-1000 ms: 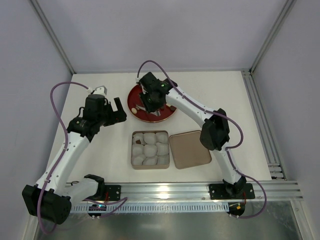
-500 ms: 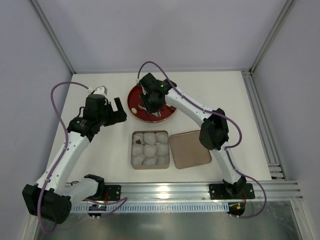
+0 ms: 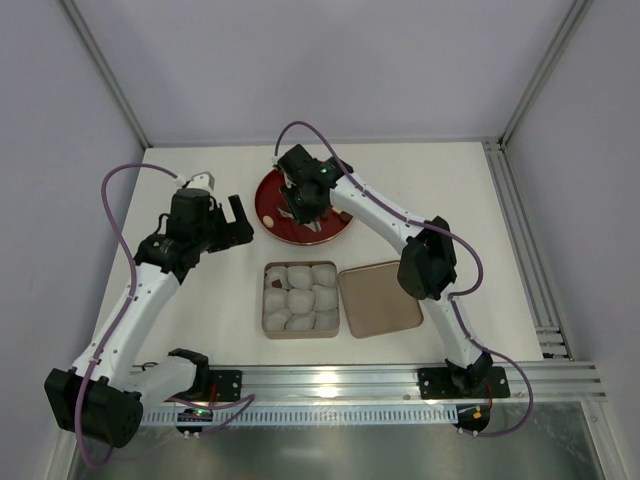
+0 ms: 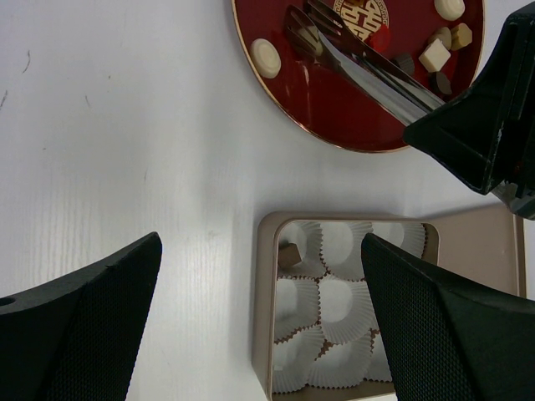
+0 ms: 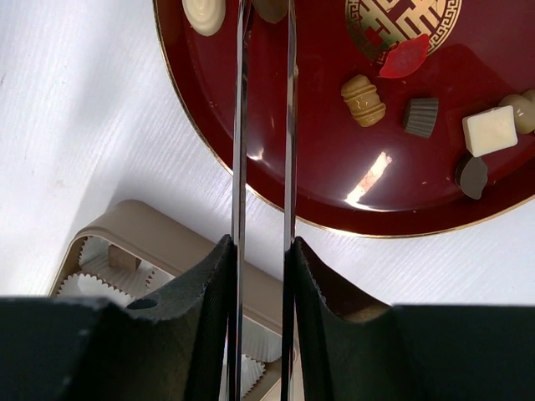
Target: Pack the chocolate
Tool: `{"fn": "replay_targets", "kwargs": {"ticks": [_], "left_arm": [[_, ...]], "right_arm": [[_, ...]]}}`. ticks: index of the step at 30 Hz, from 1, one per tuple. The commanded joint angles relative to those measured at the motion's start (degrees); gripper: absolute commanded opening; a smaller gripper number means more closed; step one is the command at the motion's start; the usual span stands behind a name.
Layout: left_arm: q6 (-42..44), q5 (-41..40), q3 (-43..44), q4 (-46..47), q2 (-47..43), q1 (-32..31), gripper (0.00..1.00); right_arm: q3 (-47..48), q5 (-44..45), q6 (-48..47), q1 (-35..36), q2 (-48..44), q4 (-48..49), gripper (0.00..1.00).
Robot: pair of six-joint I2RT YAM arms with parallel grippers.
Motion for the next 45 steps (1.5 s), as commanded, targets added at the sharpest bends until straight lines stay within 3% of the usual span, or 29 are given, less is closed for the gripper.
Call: {"fn": "replay_targets", "kwargs": {"ticks": [1, 20, 35, 45], "left_arm": [[-0.2, 0.4, -0.1, 2.0, -0.3, 0.4, 1.00], [-0.3, 0.8, -0.2, 2.1, -0.3, 0.4, 1.00], [-0.3, 0.9, -0.4, 2.1, -0.5, 0.5, 1.00], [-0.5, 0.9, -0.5, 2.1, -0.5, 0.5, 1.00]], "right_arm": [[2.9, 1.8, 0.0, 0.3, -2.1, -0.2, 0.32], [-6.9, 2.3, 2.3, 0.4, -13.9, 2.1, 0.28], [-33.2, 3.5, 8.0, 7.3, -36.5, 6.6, 0.28], [-42.3, 5.8, 13.1, 13.9, -45.0, 5.6, 0.28]]}}
